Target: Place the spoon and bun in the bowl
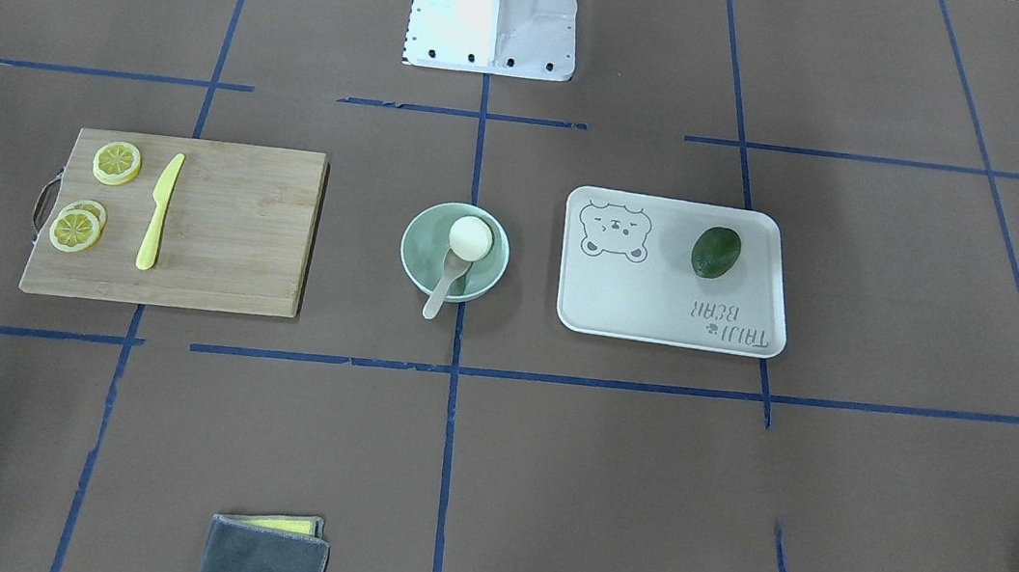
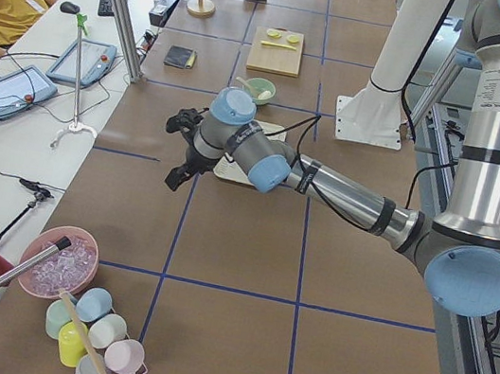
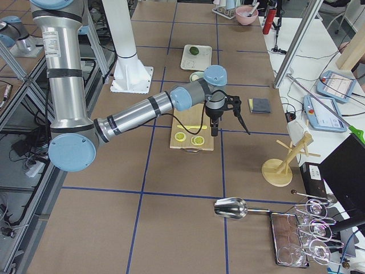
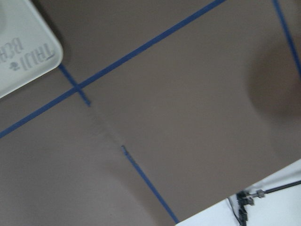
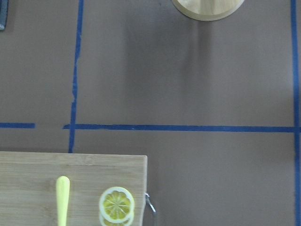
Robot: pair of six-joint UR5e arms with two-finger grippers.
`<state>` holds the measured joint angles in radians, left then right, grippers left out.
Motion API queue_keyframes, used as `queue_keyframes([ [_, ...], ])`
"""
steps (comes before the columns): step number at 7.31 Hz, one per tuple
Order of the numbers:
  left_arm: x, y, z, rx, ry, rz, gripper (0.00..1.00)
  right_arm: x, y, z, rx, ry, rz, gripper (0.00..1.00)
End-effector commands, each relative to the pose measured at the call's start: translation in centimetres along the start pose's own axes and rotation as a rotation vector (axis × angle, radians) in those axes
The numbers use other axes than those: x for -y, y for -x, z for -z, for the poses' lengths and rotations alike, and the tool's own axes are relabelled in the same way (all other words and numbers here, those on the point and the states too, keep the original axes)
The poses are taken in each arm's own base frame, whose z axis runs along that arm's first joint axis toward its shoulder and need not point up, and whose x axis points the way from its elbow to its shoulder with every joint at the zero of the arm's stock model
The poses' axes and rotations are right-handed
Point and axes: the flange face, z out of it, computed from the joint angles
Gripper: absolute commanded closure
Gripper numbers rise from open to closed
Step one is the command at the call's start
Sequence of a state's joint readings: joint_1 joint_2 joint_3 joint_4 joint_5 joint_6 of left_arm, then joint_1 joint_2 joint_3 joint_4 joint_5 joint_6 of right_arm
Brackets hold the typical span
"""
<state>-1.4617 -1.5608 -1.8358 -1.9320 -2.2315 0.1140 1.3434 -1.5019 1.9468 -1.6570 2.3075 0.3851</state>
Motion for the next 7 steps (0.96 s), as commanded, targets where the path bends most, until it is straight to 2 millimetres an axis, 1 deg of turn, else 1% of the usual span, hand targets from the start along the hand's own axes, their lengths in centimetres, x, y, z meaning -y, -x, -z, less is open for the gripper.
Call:
queue_keyframes([
  [1,-1.0,5.5,1.8,-0.039,0.127,0.105,0.0,-1.3,-8.5,2.1,-0.027,0.049,0.054,0.0],
  [2,-3.1,5.4,1.2,-0.124,0.174,0.186,0.0,-1.8,-11.2,1.2,0.063,0.073,0.051,0.0],
  [3,-9.4,5.4,-0.9,-0.154,0.23,0.238,0.0,-2.2,-12.2,0.4,0.071,0.086,0.036,0.0],
  [4,-11.0,5.9,-1.7,-0.151,0.214,0.226,0.0,-2.3,-12.3,0.2,0.07,0.089,0.032,0.0],
  [5,-11.9,6.0,-2.0,-0.133,0.197,0.207,0.0,-2.9,-12.6,0.0,0.071,0.095,0.025,0.0],
  [6,-10.9,6.6,-2.5,-0.13,0.198,0.205,0.0,-2.9,-12.6,-0.2,0.066,0.099,0.022,0.0],
  [7,-10.2,6.3,-1.7,-0.124,0.18,0.188,0.0,-3.0,-12.9,-0.3,0.049,0.1,0.022,0.0],
])
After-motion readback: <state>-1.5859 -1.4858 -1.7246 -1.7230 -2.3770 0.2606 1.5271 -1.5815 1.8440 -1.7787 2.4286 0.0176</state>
